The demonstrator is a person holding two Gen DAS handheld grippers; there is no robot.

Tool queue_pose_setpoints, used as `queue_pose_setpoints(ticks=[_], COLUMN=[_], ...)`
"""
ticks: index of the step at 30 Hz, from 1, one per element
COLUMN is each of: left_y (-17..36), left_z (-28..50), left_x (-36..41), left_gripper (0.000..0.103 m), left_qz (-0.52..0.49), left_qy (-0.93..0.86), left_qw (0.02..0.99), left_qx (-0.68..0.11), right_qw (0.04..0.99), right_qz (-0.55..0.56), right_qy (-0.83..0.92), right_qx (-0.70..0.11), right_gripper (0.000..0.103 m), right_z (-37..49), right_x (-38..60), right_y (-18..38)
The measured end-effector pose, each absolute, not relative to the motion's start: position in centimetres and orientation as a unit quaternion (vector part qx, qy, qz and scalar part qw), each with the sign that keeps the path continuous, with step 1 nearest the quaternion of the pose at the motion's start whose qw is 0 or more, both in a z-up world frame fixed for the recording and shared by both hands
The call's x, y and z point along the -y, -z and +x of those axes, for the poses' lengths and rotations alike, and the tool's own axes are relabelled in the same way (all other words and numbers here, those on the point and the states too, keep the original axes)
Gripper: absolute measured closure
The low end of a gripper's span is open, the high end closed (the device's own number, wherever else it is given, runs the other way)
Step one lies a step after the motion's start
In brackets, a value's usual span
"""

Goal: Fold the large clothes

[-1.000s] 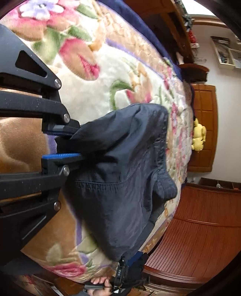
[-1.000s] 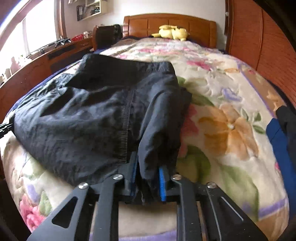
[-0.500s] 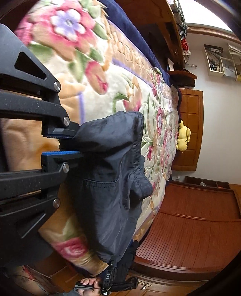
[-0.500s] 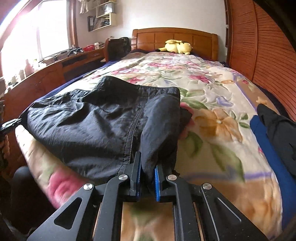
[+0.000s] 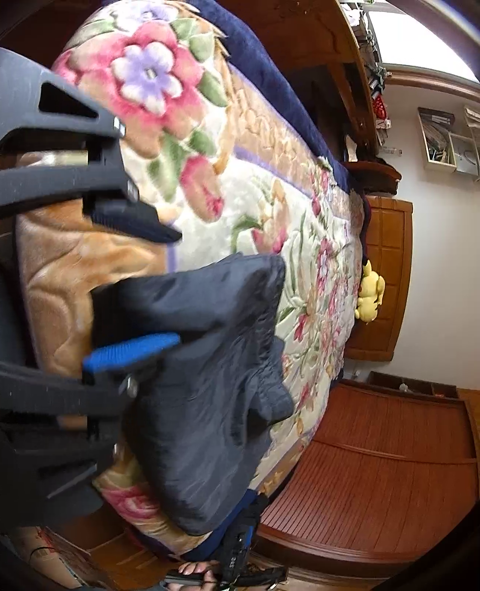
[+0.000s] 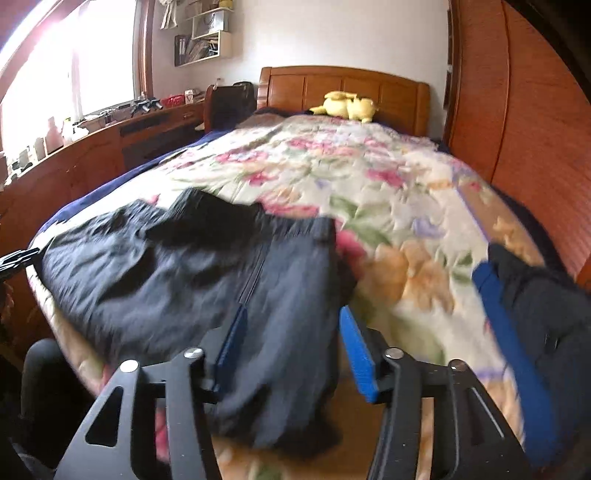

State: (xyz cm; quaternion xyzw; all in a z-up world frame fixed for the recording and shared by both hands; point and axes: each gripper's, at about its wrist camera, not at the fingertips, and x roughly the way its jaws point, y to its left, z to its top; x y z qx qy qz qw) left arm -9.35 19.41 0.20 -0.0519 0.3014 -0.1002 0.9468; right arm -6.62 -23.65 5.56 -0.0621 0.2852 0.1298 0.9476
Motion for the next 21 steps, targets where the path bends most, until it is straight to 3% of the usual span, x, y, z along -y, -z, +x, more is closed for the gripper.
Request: queue_pose_setpoints(ticks=[2,13,21], left_y=[-0.6,-0.2,1.1], left_z=[-9.1,-6.7,-6.4], left_x=[-19.8,-19.1,-18.5], left_gripper=[0.027,0.027,0.027], left_qz=[-0.057,-0.045,-0.038], left_qy=[0.097,0.070,0.073], left_qw=[0.950,0.953,0.947], left_qx=[-0.293,-0.292,-0.310], right_qw=[0.948,0.915,0.891], right_qz=[-0.072,-0.071,-0.012], right_qy=[-0.125,-0.091,-0.144], right_qx=[-0.285,-0.387,-0.429], right_gripper=[0.045,0.045,0.045], right_z=[-4.2,14.2,19.0], right_x=[23.4,21.6,20.6], right_y=[-6.2,-2.0,-0.4])
